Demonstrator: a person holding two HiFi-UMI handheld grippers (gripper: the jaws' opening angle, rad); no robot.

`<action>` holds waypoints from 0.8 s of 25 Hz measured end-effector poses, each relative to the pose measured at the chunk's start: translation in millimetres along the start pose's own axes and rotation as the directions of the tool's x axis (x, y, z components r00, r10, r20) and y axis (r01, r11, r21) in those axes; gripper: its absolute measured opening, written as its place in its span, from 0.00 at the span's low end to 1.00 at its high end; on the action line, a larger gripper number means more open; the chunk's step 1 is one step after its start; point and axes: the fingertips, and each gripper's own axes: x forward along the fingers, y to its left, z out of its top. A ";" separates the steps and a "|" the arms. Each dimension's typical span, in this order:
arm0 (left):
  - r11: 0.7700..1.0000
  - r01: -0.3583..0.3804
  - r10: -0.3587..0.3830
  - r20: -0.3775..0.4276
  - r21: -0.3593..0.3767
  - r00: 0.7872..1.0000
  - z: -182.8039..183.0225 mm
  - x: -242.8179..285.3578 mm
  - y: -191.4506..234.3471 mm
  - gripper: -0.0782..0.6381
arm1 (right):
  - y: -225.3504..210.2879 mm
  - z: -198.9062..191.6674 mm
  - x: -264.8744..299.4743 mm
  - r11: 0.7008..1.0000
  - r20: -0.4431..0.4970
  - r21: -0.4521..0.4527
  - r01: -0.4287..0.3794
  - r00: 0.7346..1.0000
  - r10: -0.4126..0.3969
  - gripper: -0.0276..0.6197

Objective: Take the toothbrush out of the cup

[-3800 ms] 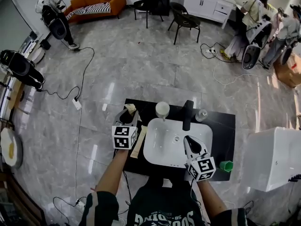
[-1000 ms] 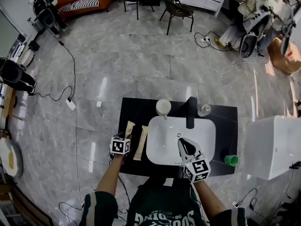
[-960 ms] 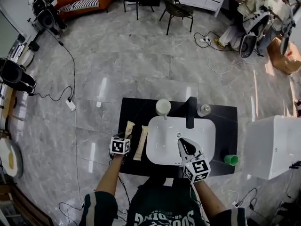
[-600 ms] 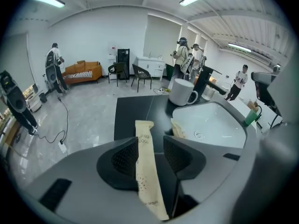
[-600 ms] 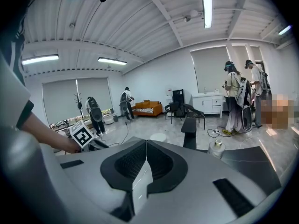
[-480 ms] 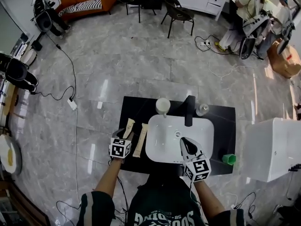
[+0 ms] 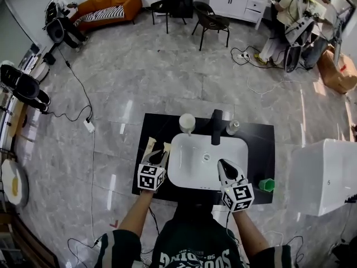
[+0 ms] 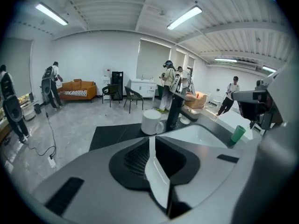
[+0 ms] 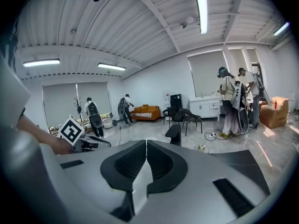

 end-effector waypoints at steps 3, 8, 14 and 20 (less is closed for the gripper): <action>0.999 0.032 -0.032 0.022 0.012 0.999 8.9 -0.9 -33.6 0.14 | -9.5 -4.1 -17.5 1.000 0.003 0.003 0.011 1.000 -0.011 0.10; 0.994 0.096 -0.098 0.048 0.050 0.994 25.3 -1.3 -88.1 0.12 | -21.7 -4.6 -39.3 1.000 0.019 0.009 0.029 0.999 -0.029 0.10; 0.988 0.122 -0.131 0.096 0.095 0.987 45.7 -6.2 -127.9 0.12 | -33.7 -2.5 -53.6 0.999 0.038 0.017 0.048 0.998 -0.049 0.10; 0.984 0.121 -0.142 0.167 0.130 0.976 68.4 -18.1 -151.3 0.12 | -38.4 -2.6 -63.6 0.998 0.041 0.021 0.057 0.998 -0.057 0.10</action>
